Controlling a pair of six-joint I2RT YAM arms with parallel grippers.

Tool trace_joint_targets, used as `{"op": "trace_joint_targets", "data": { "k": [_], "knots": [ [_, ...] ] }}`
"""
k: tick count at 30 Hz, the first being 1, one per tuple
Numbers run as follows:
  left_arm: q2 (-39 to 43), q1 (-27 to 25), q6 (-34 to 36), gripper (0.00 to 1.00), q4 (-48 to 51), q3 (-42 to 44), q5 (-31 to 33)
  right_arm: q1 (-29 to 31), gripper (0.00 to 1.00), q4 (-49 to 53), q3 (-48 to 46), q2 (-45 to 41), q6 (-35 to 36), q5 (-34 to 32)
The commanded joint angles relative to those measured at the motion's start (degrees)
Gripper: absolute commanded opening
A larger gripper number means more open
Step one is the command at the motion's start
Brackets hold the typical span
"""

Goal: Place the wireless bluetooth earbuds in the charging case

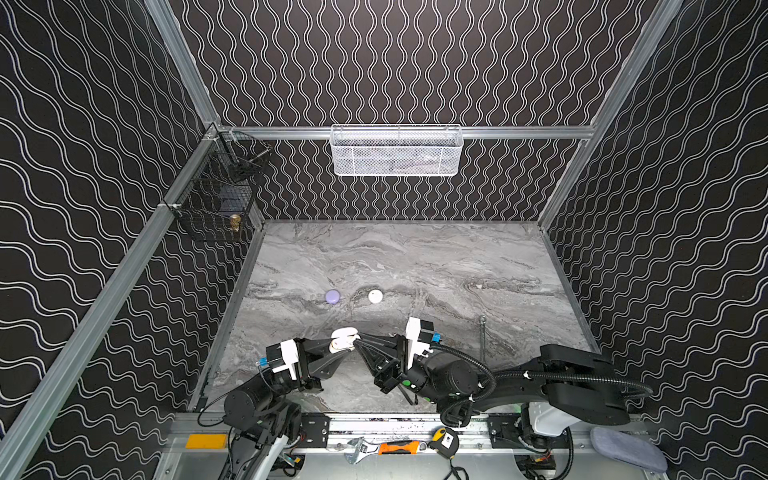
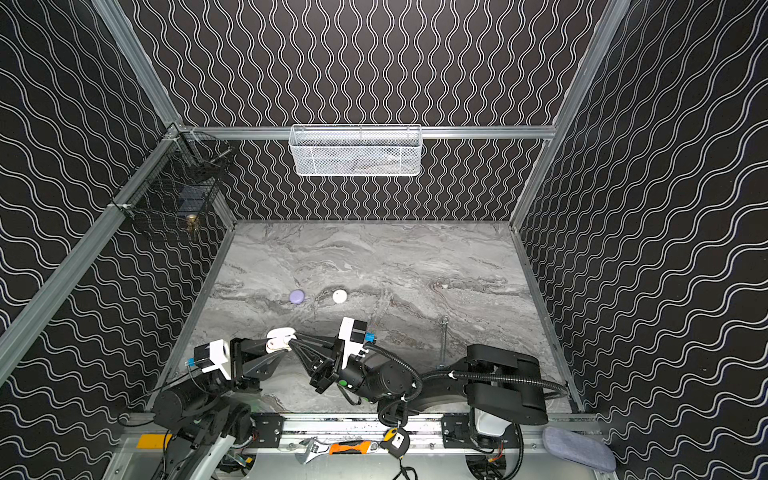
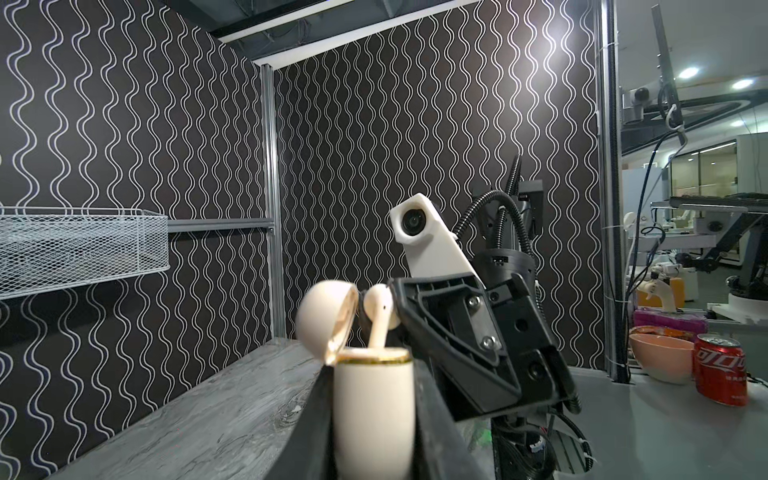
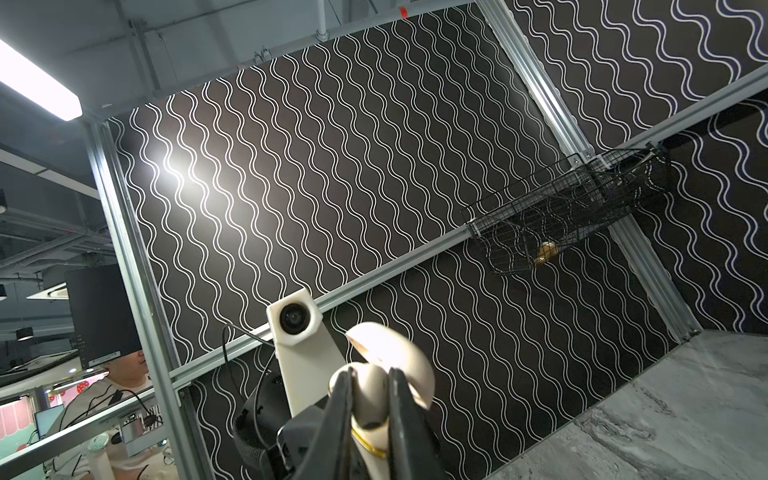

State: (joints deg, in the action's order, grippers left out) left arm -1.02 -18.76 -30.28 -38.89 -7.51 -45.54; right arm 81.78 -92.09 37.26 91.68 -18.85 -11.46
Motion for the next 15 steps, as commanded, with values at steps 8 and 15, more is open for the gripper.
{"op": "trace_joint_targets", "data": {
  "k": [8, 15],
  "knots": [
    [0.2, 0.0, -2.2, 0.0, -10.8, 0.1, 0.6, 0.2, 0.0, -5.8, -1.5, -1.2, 0.0, -3.3],
    [0.2, 0.0, -1.7, 0.0, -10.0, -0.3, -0.2, 0.2, 0.0, -4.9, -1.0, -1.7, 0.5, -3.4]
  ]
}}
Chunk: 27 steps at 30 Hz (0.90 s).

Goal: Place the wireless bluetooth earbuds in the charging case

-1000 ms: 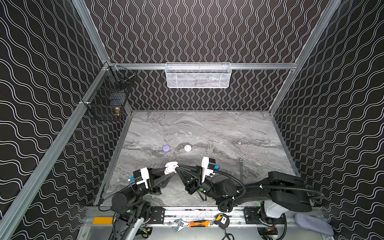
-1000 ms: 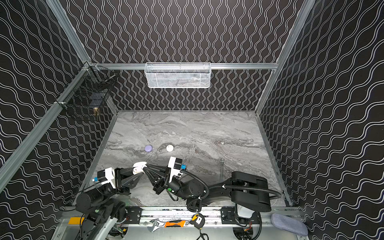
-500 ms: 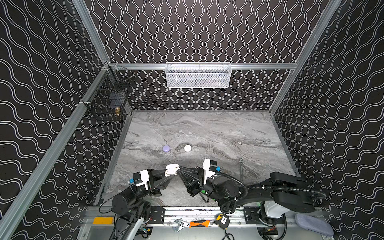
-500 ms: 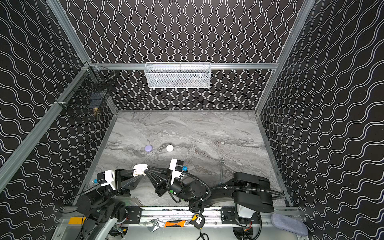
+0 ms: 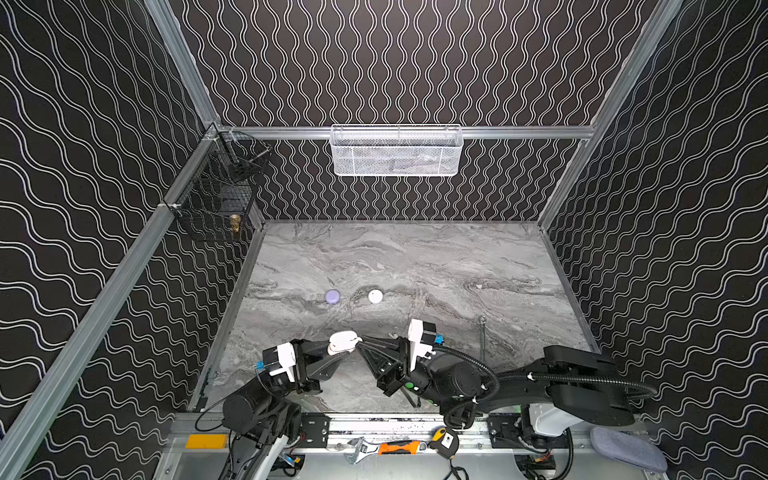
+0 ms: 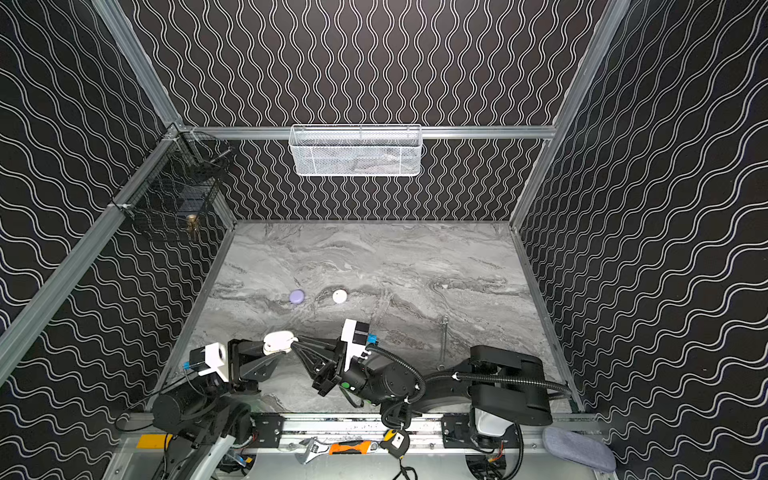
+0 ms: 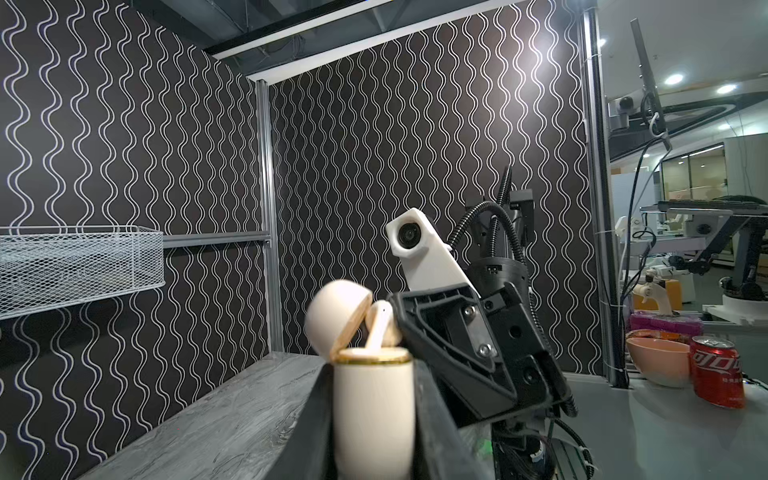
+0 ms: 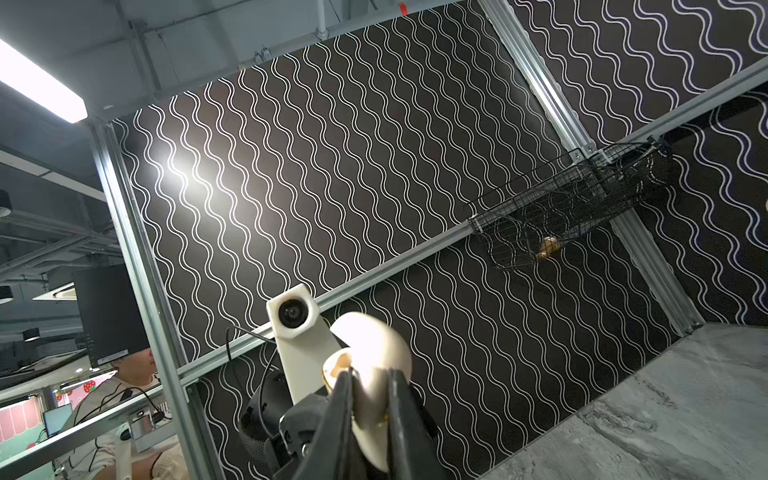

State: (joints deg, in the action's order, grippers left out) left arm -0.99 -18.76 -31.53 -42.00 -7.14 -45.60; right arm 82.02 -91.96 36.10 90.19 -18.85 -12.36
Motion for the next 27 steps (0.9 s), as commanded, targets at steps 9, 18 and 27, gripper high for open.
{"op": "trace_joint_targets", "data": {
  "k": [9, 18, 27],
  "knots": [
    [0.2, 0.0, 1.4, 0.0, -4.2, -1.0, -0.8, -0.1, 0.0, 4.1, 2.2, -3.6, 1.0, -4.1],
    [0.2, 0.0, 1.4, 0.0, -4.1, -1.1, -0.7, -0.1, 0.0, 11.5, 4.0, -5.0, 0.1, -1.3],
    [0.2, 0.0, 1.8, 0.0, -3.0, -1.4, -0.3, -0.1, 0.0, 18.3, 3.5, -9.0, 0.4, -1.0]
  ]
}}
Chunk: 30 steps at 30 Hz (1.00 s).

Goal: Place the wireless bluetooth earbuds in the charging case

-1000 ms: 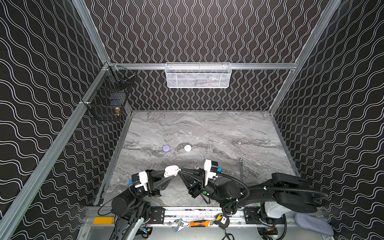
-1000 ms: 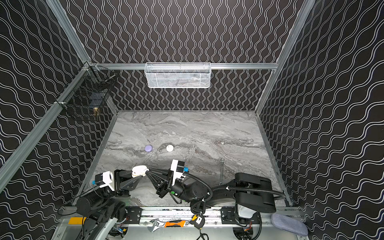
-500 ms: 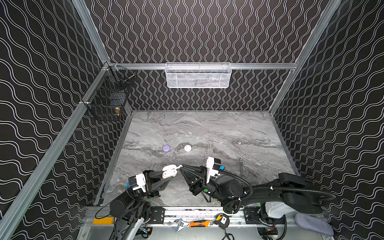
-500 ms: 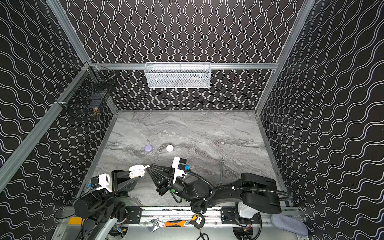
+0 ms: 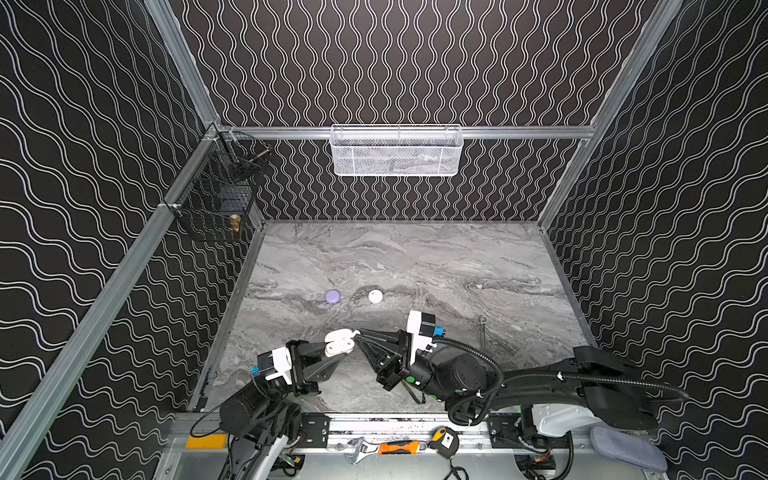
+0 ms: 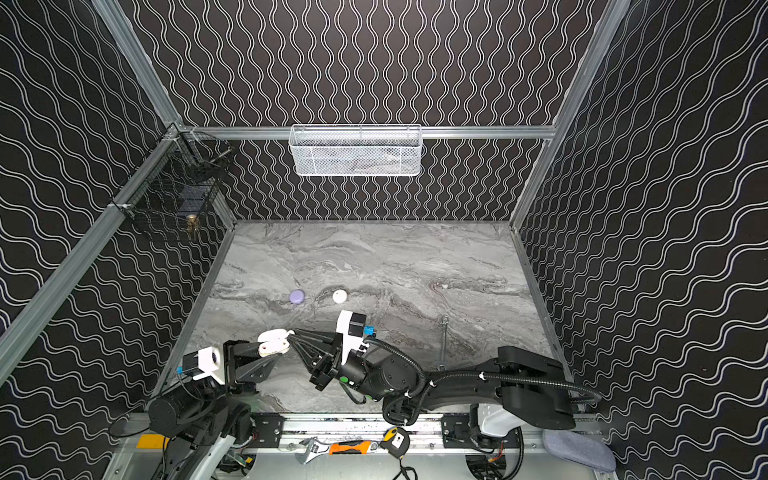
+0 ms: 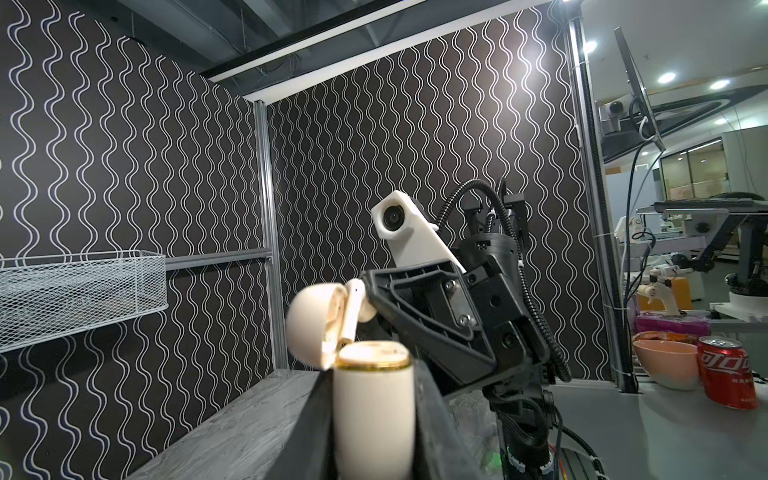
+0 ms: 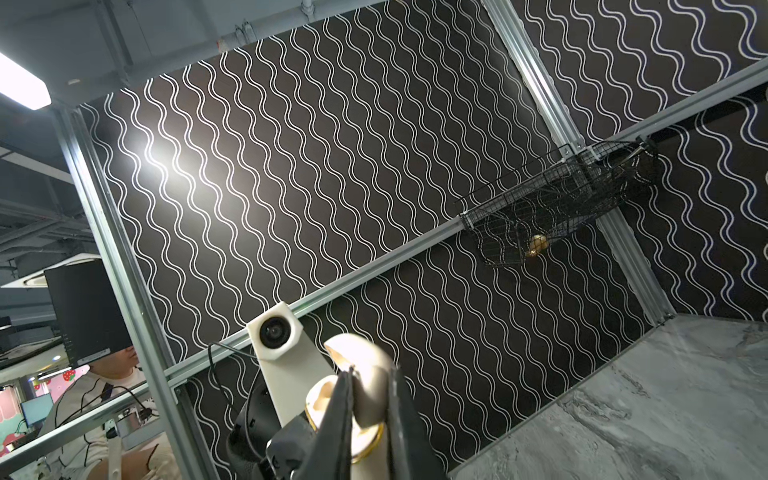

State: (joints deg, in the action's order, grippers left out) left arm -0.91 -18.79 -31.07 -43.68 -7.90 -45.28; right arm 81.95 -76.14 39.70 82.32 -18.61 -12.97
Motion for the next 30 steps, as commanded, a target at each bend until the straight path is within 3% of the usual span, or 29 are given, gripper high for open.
{"op": "trace_joint_targets", "data": {
  "k": [1, 11, 30],
  "knots": [
    [0.1, 0.0, 1.4, 0.0, -1.2, -0.6, -0.6, 0.0, 0.0, 3.5, -0.1, -1.6, 0.5, -0.4],
    [0.1, 0.0, 1.8, 0.0, -0.4, -0.9, -0.4, 0.0, 0.0, 12.3, 2.6, -3.7, 1.6, 2.2],
    [0.1, 0.0, 2.5, 0.0, 0.7, -1.5, 0.1, 0.0, 0.0, 16.1, 1.3, -6.7, 3.6, 1.1]
  ]
}}
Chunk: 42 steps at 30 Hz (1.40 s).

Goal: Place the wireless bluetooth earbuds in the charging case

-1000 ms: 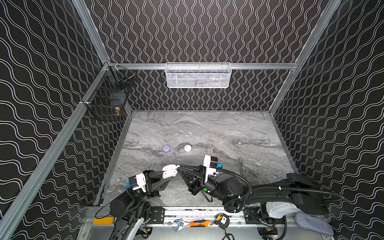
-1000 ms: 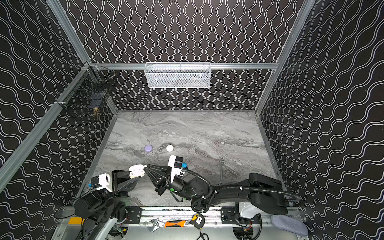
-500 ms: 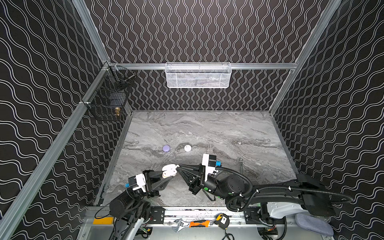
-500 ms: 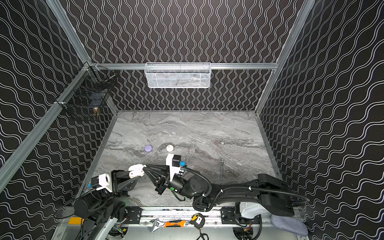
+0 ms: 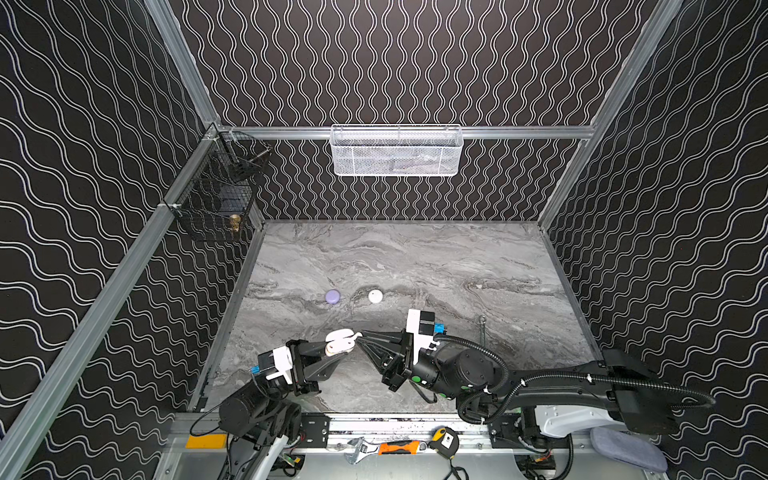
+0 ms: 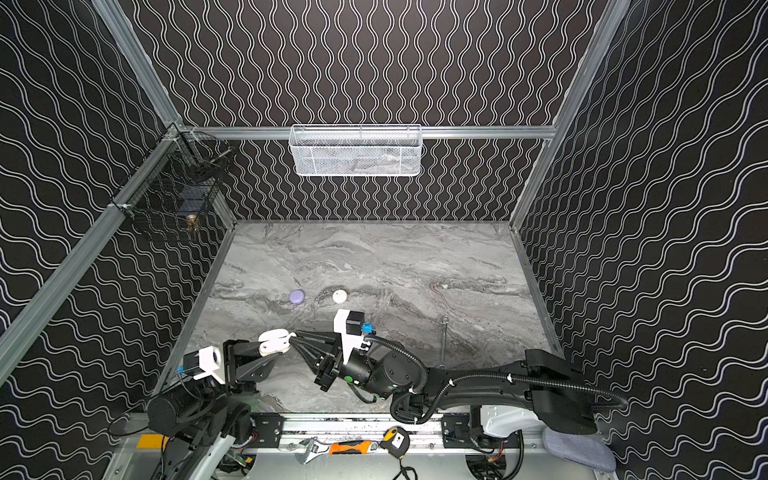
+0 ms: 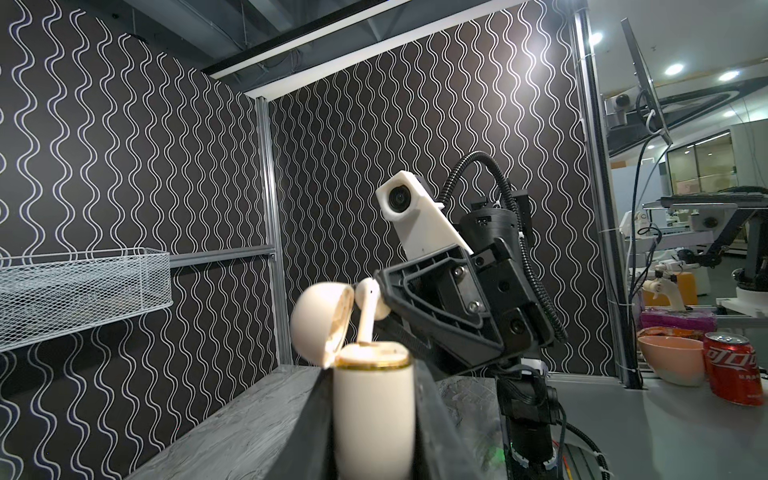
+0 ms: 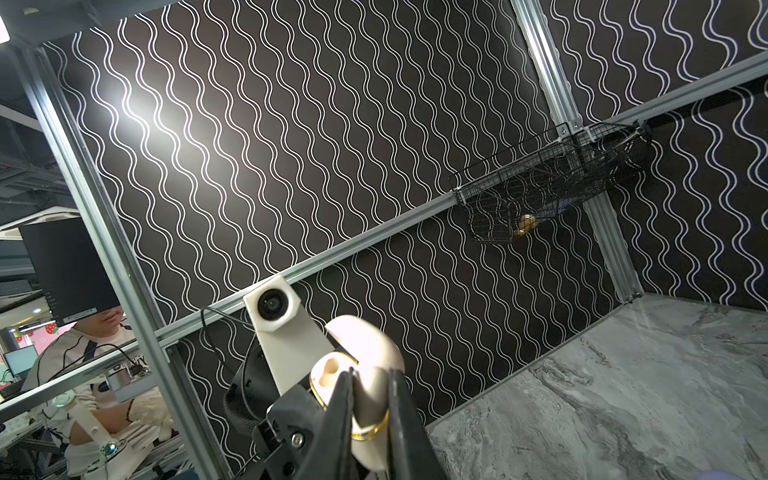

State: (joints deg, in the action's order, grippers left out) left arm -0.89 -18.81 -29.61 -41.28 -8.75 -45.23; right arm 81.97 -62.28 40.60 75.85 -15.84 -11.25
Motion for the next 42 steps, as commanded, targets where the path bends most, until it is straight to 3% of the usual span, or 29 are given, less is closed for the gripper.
{"op": "trace_joint_targets", "data": {
  "k": [1, 21, 31, 42],
  "knots": [
    [0.1, 0.0, 1.1, 0.0, -1.6, -0.6, 0.1, 0.0, 0.0, 2.9, 0.6, -0.2, 1.1, -0.6],
    [0.1, 0.0, 1.7, 0.0, -0.4, -0.9, -0.4, 0.6, 0.0, 16.8, 5.5, -2.1, 3.5, 0.7],
    [0.1, 0.0, 2.9, 0.0, 1.4, -1.4, 0.2, 1.0, 0.0, 23.7, 8.0, -3.1, 4.4, -2.7],
    [0.1, 0.0, 2.9, 0.0, 1.3, -1.4, 0.0, 1.3, 0.0, 24.1, 6.5, -5.3, 5.6, -6.6]
  ]
}}
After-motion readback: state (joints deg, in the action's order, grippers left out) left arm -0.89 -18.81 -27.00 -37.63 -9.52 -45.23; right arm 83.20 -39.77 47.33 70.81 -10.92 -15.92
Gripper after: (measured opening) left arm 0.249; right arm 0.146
